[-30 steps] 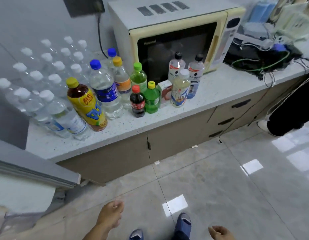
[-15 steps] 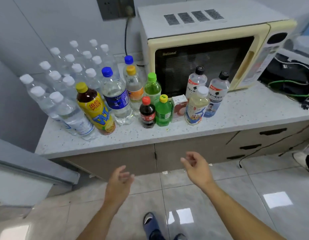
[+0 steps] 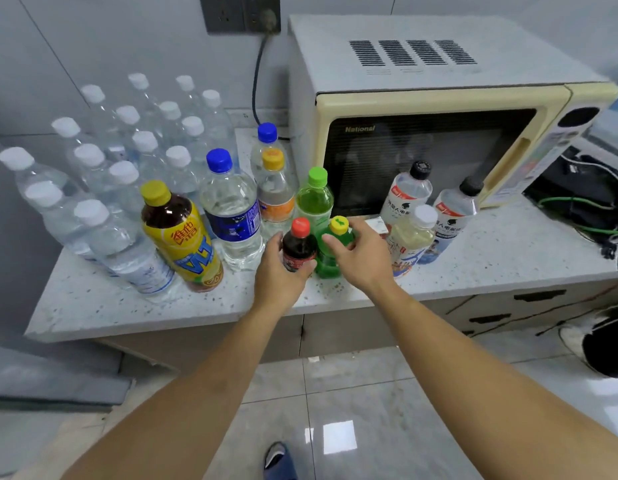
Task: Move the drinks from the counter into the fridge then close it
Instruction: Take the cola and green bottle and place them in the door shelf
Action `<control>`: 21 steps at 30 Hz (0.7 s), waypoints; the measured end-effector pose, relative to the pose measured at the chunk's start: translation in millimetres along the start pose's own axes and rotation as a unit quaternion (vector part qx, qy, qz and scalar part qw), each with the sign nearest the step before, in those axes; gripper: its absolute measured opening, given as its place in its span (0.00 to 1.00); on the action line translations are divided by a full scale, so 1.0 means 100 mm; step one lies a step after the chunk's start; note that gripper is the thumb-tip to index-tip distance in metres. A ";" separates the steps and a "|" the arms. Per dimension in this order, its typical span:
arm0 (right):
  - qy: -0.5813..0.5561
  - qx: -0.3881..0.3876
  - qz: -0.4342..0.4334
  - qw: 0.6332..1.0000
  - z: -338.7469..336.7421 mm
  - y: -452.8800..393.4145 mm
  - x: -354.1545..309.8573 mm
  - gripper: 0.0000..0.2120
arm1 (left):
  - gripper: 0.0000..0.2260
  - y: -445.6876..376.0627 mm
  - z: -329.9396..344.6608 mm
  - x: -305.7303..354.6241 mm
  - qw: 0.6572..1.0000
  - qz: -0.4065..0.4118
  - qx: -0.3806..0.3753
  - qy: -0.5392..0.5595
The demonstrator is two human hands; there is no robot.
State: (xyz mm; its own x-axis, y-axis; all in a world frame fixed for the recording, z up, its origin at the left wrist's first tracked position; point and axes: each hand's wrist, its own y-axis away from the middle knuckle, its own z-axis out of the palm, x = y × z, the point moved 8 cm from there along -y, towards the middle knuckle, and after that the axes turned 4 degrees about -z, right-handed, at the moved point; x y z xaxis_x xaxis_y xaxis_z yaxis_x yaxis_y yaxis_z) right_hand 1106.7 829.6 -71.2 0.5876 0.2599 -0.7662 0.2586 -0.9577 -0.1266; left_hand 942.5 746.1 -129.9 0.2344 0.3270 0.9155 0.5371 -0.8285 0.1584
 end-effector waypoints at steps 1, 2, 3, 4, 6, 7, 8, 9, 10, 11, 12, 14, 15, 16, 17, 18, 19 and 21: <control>-0.001 0.011 -0.002 1.000 0.02 -0.03 0.00 0.16 | 0.34 -0.05 0.02 -0.01 1.000 0.004 -0.007 0.001; -0.006 0.023 -0.004 1.000 0.03 -0.04 0.00 0.13 | 0.32 -0.09 0.03 -0.02 1.000 0.008 -0.010 0.000; -0.014 0.035 -0.006 0.999 0.04 -0.04 0.01 0.11 | 0.31 -0.11 0.03 -0.03 1.000 0.011 -0.008 -0.002; -0.025 0.046 -0.008 0.999 0.04 -0.02 0.02 0.09 | 0.29 -0.12 0.02 -0.02 1.000 0.014 -0.004 -0.002; -0.053 0.055 -0.017 0.997 0.05 0.03 0.02 0.06 | 0.26 -0.12 0.00 -0.02 1.000 0.020 -0.002 0.000; -0.068 0.053 -0.022 0.996 0.07 0.07 0.01 0.06 | 0.26 -0.11 -0.01 -0.04 1.000 0.024 -0.002 0.002; -0.081 0.049 -0.027 0.995 0.09 0.10 0.00 0.06 | 0.25 -0.09 -0.04 -0.06 1.000 0.029 0.002 0.006; -0.088 0.045 -0.029 0.995 0.12 0.13 -0.02 0.06 | 0.25 -0.06 -0.09 -0.09 0.999 0.031 0.011 0.008; -0.092 0.043 -0.032 0.994 0.13 0.15 -0.04 0.07 | 0.25 -0.02 -0.15 -0.12 0.999 0.031 0.023 0.008; -0.089 0.042 -0.035 0.995 0.14 0.17 -0.06 0.08 | 0.25 0.01 -0.21 -0.16 0.999 0.029 0.033 0.006; -0.075 0.043 -0.041 0.995 0.15 0.19 -0.07 0.09 | 0.26 0.04 -0.25 -0.19 0.999 0.026 0.039 0.004; -0.015 0.043 -0.059 0.997 0.16 0.24 -0.11 0.16 | 0.25 0.06 -0.30 -0.23 0.999 0.023 0.039 0.003; 0.017 0.041 -0.067 0.997 0.18 0.27 -0.11 0.20 | 0.24 0.06 -0.30 -0.23 0.999 0.023 0.033 0.002; 0.039 0.035 -0.071 0.996 0.21 0.30 -0.10 0.25 | 0.24 0.05 -0.30 -0.22 0.999 0.026 0.026 -0.001; 0.044 0.024 -0.069 0.996 0.24 0.32 -0.08 0.29 | 0.24 0.05 -0.29 -0.20 0.999 0.030 0.019 -0.006; 0.032 0.010 -0.060 0.998 0.28 0.33 -0.06 0.31 | 0.25 0.04 -0.28 -0.19 0.999 0.035 0.012 -0.008; 0.011 -0.003 -0.046 0.999 0.32 0.33 -0.02 0.33 | 0.27 0.03 -0.27 -0.18 0.999 0.038 0.005 -0.005; -0.019 -0.010 -0.018 1.000 0.36 0.31 0.04 0.34 | 0.29 0.01 -0.26 -0.22 0.999 0.040 -0.009 0.008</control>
State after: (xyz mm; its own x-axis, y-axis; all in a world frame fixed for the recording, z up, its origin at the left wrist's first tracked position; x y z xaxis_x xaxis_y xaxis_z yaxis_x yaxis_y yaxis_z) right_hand 1089.1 796.4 -100.9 0.5491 0.2887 -0.7843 0.2937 -0.9452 -0.1424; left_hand 917.1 726.3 -140.0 0.2635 0.2519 0.9312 0.5018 -0.8602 0.0907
